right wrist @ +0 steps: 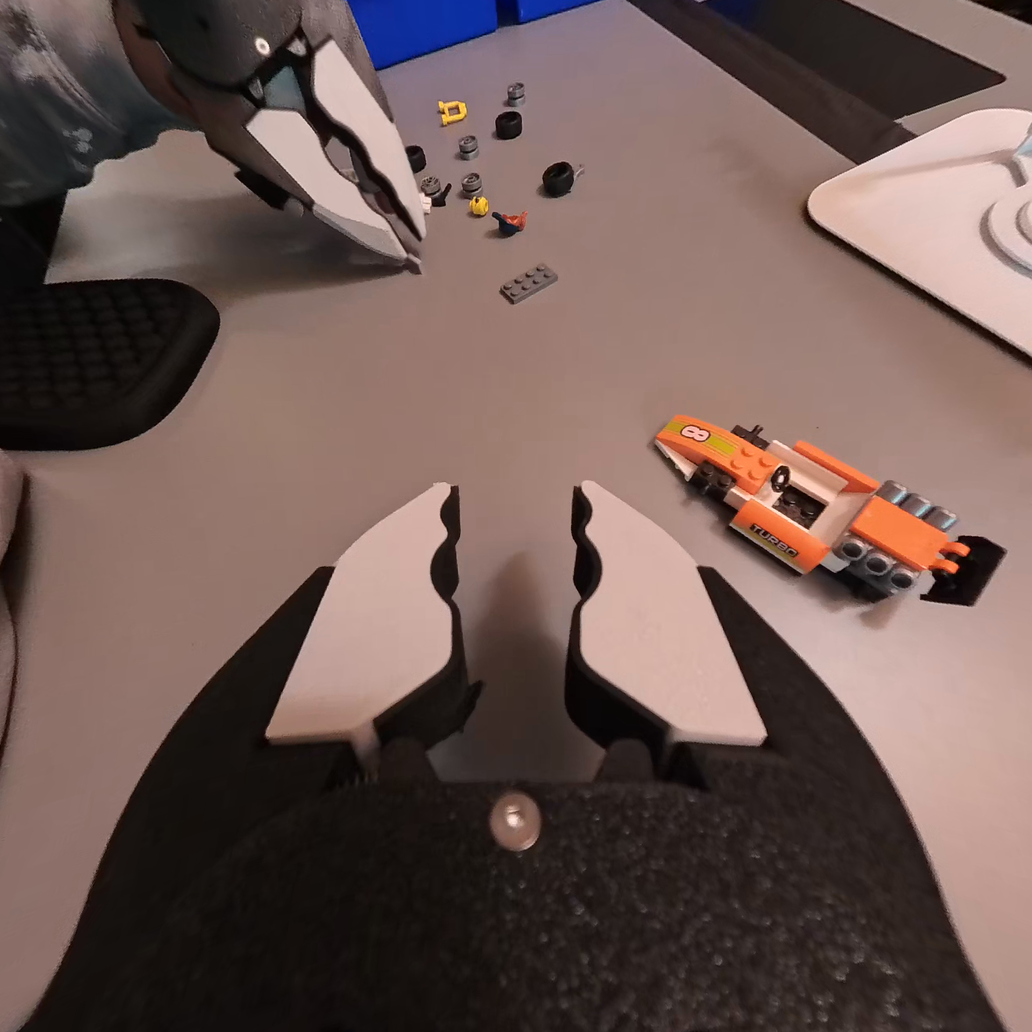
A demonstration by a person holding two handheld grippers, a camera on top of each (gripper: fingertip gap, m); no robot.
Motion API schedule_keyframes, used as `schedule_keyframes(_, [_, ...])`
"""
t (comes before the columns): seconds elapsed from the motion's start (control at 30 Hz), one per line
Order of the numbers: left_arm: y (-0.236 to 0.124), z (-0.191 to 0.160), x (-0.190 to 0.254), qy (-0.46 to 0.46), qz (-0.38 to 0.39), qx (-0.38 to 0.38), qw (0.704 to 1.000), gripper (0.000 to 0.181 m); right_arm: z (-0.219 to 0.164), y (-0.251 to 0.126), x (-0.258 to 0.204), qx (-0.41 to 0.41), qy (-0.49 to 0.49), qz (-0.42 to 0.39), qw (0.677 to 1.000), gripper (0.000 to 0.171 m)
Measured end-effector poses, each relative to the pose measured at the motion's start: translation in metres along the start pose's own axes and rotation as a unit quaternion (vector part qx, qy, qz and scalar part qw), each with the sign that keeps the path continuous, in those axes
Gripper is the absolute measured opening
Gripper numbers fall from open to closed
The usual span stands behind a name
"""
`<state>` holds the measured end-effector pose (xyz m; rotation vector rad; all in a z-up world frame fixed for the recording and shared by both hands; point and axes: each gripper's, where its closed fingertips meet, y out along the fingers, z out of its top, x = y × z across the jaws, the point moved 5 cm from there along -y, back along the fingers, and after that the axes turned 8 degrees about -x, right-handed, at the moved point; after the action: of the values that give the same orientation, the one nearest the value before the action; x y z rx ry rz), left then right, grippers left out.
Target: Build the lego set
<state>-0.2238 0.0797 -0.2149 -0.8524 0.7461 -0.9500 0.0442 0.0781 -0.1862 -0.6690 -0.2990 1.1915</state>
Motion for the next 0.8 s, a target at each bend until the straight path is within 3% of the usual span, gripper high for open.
schedule_keyframes(0.07, [0.002,-0.001,0.003,0.008,-0.008,-0.019,1.0,0.0,-0.001,0.0,0.0,0.0,-0.002,-0.002,1.0,0.038])
schedule_keyframes(0.2, [0.003,-0.002,0.016,0.064,0.014,-0.036,0.997,0.0,-0.002,0.0,-0.003,0.006,-0.001,0.004,1.0,0.037])
schedule_keyframes(0.43, [-0.009,-0.004,0.006,0.003,0.03,-0.015,0.999,0.014,-0.005,0.005,-0.009,-0.006,-0.018,0.007,1.0,0.036])
schedule_keyframes(0.6, [0.002,-0.007,-0.001,-0.014,-0.009,-0.024,1.0,0.022,-0.007,0.007,-0.01,-0.012,-0.019,0.011,1.0,0.036])
schedule_keyframes(0.8, [0.007,0.0,-0.003,-0.019,-0.057,-0.027,0.998,0.008,-0.008,-0.001,-0.007,-0.009,-0.019,-0.005,1.0,0.036])
